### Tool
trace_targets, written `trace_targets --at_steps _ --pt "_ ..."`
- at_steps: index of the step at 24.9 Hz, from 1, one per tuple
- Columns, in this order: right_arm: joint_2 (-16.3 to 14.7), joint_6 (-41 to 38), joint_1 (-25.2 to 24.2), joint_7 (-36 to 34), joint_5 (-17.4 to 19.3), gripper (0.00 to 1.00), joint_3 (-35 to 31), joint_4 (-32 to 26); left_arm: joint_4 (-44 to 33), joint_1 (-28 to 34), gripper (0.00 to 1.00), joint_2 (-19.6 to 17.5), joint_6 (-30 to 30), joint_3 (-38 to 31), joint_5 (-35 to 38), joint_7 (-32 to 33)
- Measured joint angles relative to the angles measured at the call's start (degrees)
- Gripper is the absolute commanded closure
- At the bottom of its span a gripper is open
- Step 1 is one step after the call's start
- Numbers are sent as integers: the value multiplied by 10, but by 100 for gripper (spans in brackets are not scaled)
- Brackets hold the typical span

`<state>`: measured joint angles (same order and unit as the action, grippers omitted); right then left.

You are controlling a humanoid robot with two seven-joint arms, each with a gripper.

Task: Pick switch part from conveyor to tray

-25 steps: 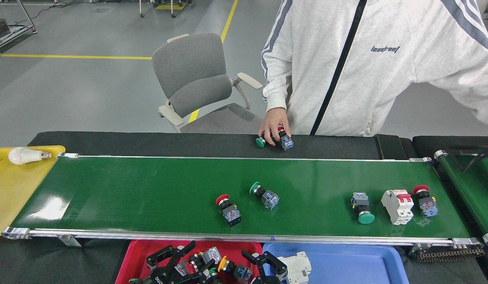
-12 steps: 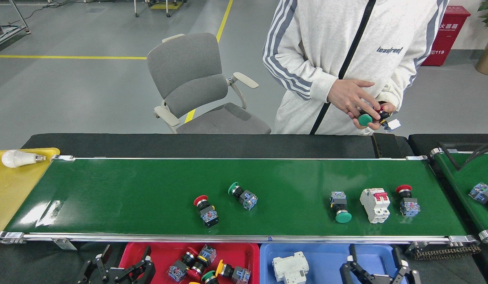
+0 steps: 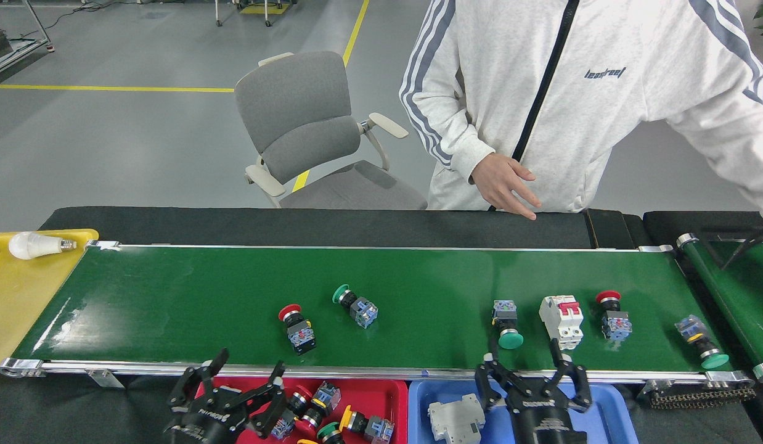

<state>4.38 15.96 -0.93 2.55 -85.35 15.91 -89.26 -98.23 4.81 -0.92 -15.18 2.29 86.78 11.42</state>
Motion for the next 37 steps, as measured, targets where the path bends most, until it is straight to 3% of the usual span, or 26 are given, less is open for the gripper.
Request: trace_targets --at_steps 7,11,12,13,15,17,19,23,26,27,30,31,33,34,35,36,37 --pt "6 28 27 48 3 1 10 31 110 -59 0 1 49 2 18 0" --pt "38 31 93 63 3 2 14 104 146 -83 0 1 81 0 18 0" --pt "41 31 110 65 4 10 18 125 152 -92 3 1 90 0 18 0" --pt "42 32 126 66 6 26 24 145 159 -101 12 1 98 0 18 0" --pt "42 34 145 67 8 65 35 170 168 -111 46 1 109 -1 18 0" --pt "41 33 157 69 9 83 48 183 171 -112 76 1 112 -1 10 -1" --pt "41 29 160 74 9 92 53 185 172 -111 88 1 107 -2 -15 -12" --pt "35 23 160 77 10 96 58 185 158 -84 93 -4 78 -1 -33 -48" --pt "35 14 156 78 10 97 58 178 103 -41 90 -8 25 2 -34 -54" --pt "35 9 149 79 10 97 58 167 77 -17 83 -11 -16 2 -34 -55" --pt "28 -6 110 79 9 97 73 104 20 45 15 -36 -163 -6 -35 -57" --pt "24 -19 94 80 9 97 88 77 13 58 0 -38 -206 -14 -35 -57" --pt "13 -45 61 80 9 95 123 24 5 74 0 -37 -252 -27 -35 -57" --pt "7 -58 49 80 8 87 141 4 3 75 0 -37 -261 -29 -35 -57" --pt "2 -71 39 81 8 50 161 -11 3 76 0 -37 -263 -31 -35 -57" --pt "-3 -86 28 82 8 0 186 -25 2 75 0 -37 -261 -34 -35 -57" --pt "-6 -102 21 75 8 0 205 -31 2 76 0 -34 -244 -40 -36 -57"
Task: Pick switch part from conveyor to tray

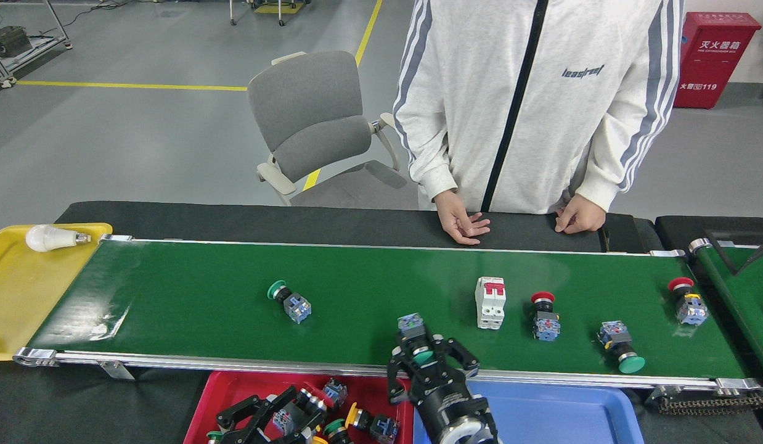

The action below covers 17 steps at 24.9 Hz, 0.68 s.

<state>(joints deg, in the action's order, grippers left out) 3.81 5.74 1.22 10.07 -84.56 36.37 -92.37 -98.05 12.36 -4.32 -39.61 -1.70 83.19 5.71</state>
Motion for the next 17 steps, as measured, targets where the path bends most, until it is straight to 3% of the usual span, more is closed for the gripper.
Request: trace_targets --at_steps 1,5,7,11,15,17 --pt "-2 -14 -3 -9 0 0 13 -2 -1 0 0 6 28 -11 -1 0" --pt "-15 -80 -12 -28 0 0 25 -2 1 -7 0 21 234 -54 -2 -2" --pt "-15 -95 -17 -29 0 0 24 -4 11 -8 0 21 292 -60 -2 -2" --pt "-15 -75 -51 -33 1 0 -20 -48 23 -10 0 19 330 -69 -2 -2" --pt "-17 84 -124 -93 1 0 -101 -81 24 -42 0 14 338 -65 -2 -2" --pt "-34 162 -149 -120 3 0 -143 -82 33 -68 0 -6 318 -59 0 -4"
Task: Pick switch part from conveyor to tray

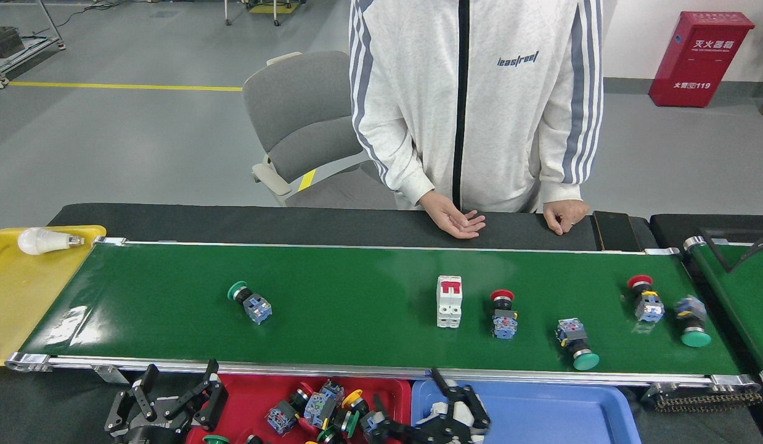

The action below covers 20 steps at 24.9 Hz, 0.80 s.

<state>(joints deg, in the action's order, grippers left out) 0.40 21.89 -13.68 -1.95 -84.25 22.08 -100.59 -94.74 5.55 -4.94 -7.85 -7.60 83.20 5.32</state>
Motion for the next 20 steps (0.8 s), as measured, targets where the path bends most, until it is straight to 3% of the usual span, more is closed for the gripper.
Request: trace_targets --at_steps 6,12,16,17,19,20 --pt "-8 64 -7 -22 30 0 -42 4 92 -82 0 -13 -33 26 1 2" --pt "-6 65 68 2 31 0 -40 72 174 -133 0 -13 -37 26 1 4" --pt "30 66 135 38 31 1 -34 139 242 -179 0 -14 -14 27 2 4" --pt "33 66 148 42 31 8 -33 154 260 -189 0 -16 -3 29 2 5" --pt "34 68 171 52 31 50 -29 181 291 -209 3 -25 17 39 2 5" --pt "34 69 176 59 31 65 -24 189 305 -219 7 -29 29 44 2 5"
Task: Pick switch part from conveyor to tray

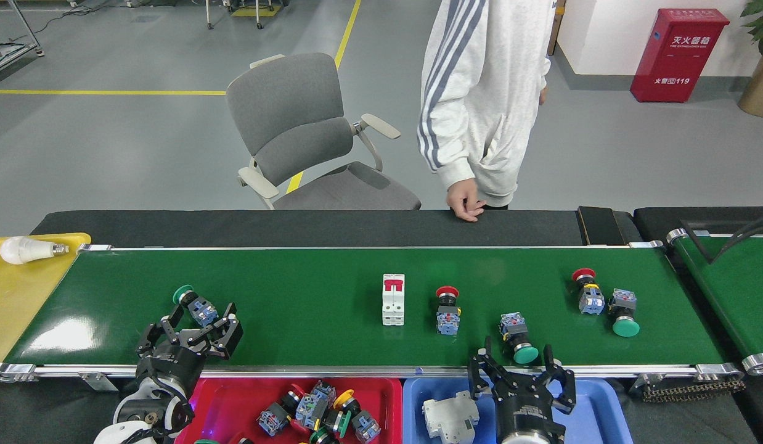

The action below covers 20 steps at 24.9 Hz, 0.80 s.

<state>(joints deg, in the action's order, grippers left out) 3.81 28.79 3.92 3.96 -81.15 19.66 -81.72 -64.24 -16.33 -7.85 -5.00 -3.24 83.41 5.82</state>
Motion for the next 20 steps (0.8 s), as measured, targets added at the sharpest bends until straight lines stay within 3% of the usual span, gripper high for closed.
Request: trace_targets --at_steps 1,2,4,7,9,12,14,15,16,17,18,19,20 --pt "0 0 4 4 0 78 7 4 14 -11 20 -2 15 4 0 1" --pt "0 -4 7 6 0 85 13 5 26 -21 38 -2 31 7 0 2" --pt "0 -11 8 11 0 89 19 5 40 -32 71 -2 56 8 -2 2" --pt "0 -17 8 16 0 96 21 3 44 -33 92 -2 73 7 -17 -1" --pt "-1 -28 6 20 0 97 22 -3 41 -28 94 -1 75 8 -33 -2" --pt "-6 -86 -10 23 0 97 40 -37 6 3 97 0 67 9 -42 -4" --pt "-16 -167 -21 23 -1 86 66 -83 -55 44 96 1 49 10 -44 -4" --pt "-21 -212 -23 23 -1 65 71 -100 -98 70 94 1 31 10 -45 -5" --pt "-23 -260 -23 23 -1 16 73 -111 -149 107 93 1 -3 10 -46 -6" --pt "-24 -310 -23 24 -1 0 75 -116 -201 146 91 0 -50 10 -46 -6" --pt "-24 -358 -23 24 -1 0 78 -117 -246 186 84 0 -103 9 -46 -6" --pt "-24 -402 -23 25 -1 0 81 -116 -286 221 64 0 -159 8 -46 -6" --pt "-24 -442 -23 25 -1 0 83 -115 -313 245 30 0 -213 7 -46 -5"
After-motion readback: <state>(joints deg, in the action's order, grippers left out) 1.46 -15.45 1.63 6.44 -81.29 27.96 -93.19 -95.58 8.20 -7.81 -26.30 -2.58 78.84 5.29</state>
